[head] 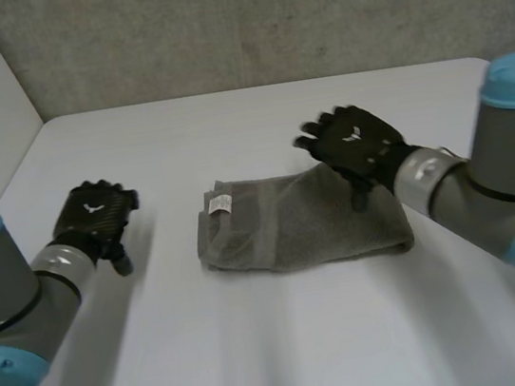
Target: Fold the towel.
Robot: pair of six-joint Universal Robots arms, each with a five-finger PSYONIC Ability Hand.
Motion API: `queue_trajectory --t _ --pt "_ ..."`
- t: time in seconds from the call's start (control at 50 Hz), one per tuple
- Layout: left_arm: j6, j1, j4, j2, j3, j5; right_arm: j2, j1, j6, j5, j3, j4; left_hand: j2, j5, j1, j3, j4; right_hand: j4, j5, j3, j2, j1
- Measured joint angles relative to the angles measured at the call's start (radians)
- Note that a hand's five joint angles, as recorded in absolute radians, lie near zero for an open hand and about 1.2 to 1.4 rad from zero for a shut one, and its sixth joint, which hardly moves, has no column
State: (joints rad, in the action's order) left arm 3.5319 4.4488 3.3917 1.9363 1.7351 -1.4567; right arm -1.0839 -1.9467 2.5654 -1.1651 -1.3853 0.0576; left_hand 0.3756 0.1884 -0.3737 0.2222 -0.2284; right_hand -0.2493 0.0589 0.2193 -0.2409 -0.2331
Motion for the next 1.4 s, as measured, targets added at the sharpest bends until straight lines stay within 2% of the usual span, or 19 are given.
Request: queue_trajectory --t 0.08,0.22,0.32,0.44,0.54,0.66,0.74,0.8,0.92,1.04,1.12,1.18,1.28,1.4 --pt "-0.019 -0.063 0.000 -0.005 -0.004 0.000 -0.048 0.059 0.021 0.012 -0.105 -0.010 0.000 0.000 0.000 0.000 0.000 0.000 0.000 0.000 0.000 0.002" --pt "-0.135 -0.204 -0.001 -0.005 -0.019 -0.001 -0.102 0.159 0.050 0.072 -0.292 0.007 0.000 0.000 0.000 0.000 0.000 0.000 0.012 0.000 -0.011 -0.013" --pt "-0.190 -0.268 0.000 0.012 -0.041 -0.006 -0.107 0.201 0.055 0.108 -0.362 0.045 0.000 0.000 0.000 0.000 0.000 0.000 0.206 0.000 -0.187 -0.190" --pt "-0.205 -0.318 0.001 0.060 -0.074 -0.039 -0.094 0.231 0.053 0.123 -0.402 0.115 0.000 0.000 0.000 0.000 0.000 0.000 0.317 0.000 -0.301 -0.304" --pt "-0.204 -0.343 0.001 0.113 -0.100 -0.077 -0.062 0.238 0.044 0.130 -0.407 0.168 0.000 0.000 0.000 0.000 0.000 0.000 0.409 0.000 -0.395 -0.406" --pt "-0.200 -0.355 0.002 0.165 -0.115 -0.103 -0.023 0.240 0.032 0.136 -0.398 0.193 0.000 0.000 0.000 0.000 0.000 0.000 0.655 0.000 -0.652 -0.659" --pt "-0.199 -0.355 0.002 0.179 -0.116 -0.107 -0.018 0.257 0.024 0.139 -0.403 0.198 0.000 0.000 0.000 0.000 0.000 0.000 0.923 0.000 -0.907 -0.914" --pt "-0.199 -0.352 0.002 0.177 -0.115 -0.107 -0.023 0.286 0.011 0.144 -0.412 0.198 0.000 0.000 0.000 0.000 0.000 0.000 1.068 0.000 -1.012 -1.034" --pt "-0.201 -0.344 0.001 0.163 -0.111 -0.107 -0.054 0.368 -0.035 0.180 -0.437 0.175 0.000 0.000 0.000 0.000 0.000 0.000 1.082 0.000 -1.014 -1.040" --pt "-0.202 -0.328 0.001 0.136 -0.099 -0.108 -0.152 0.479 -0.100 0.258 -0.454 0.075 0.000 0.000 0.000 0.000 0.000 0.000 1.082 0.000 -1.014 -1.045" --pt "-0.203 -0.316 0.000 0.124 -0.094 -0.109 -0.215 0.506 -0.118 0.303 -0.437 0.011 0.000 0.000 0.000 0.000 0.000 0.000 1.082 0.000 -1.015 -1.046" --pt "-0.203 -0.309 0.000 0.117 -0.092 -0.111 -0.252 0.495 -0.116 0.325 -0.402 -0.023 0.000 0.000 0.000 0.000 0.000 0.000 1.082 0.000 -1.015 -1.047" --pt "-0.203 -0.306 -0.001 0.107 -0.089 -0.117 -0.272 0.386 -0.086 0.331 -0.315 -0.036 0.000 0.000 0.000 0.000 0.000 0.000 1.086 0.000 -1.021 -1.049" --pt "-0.205 -0.306 -0.001 0.083 -0.074 -0.147 -0.200 0.141 -0.048 0.290 -0.178 -0.015 -0.005 -0.014 0.002 0.000 0.000 0.000 1.089 0.000 -1.026 -1.050"
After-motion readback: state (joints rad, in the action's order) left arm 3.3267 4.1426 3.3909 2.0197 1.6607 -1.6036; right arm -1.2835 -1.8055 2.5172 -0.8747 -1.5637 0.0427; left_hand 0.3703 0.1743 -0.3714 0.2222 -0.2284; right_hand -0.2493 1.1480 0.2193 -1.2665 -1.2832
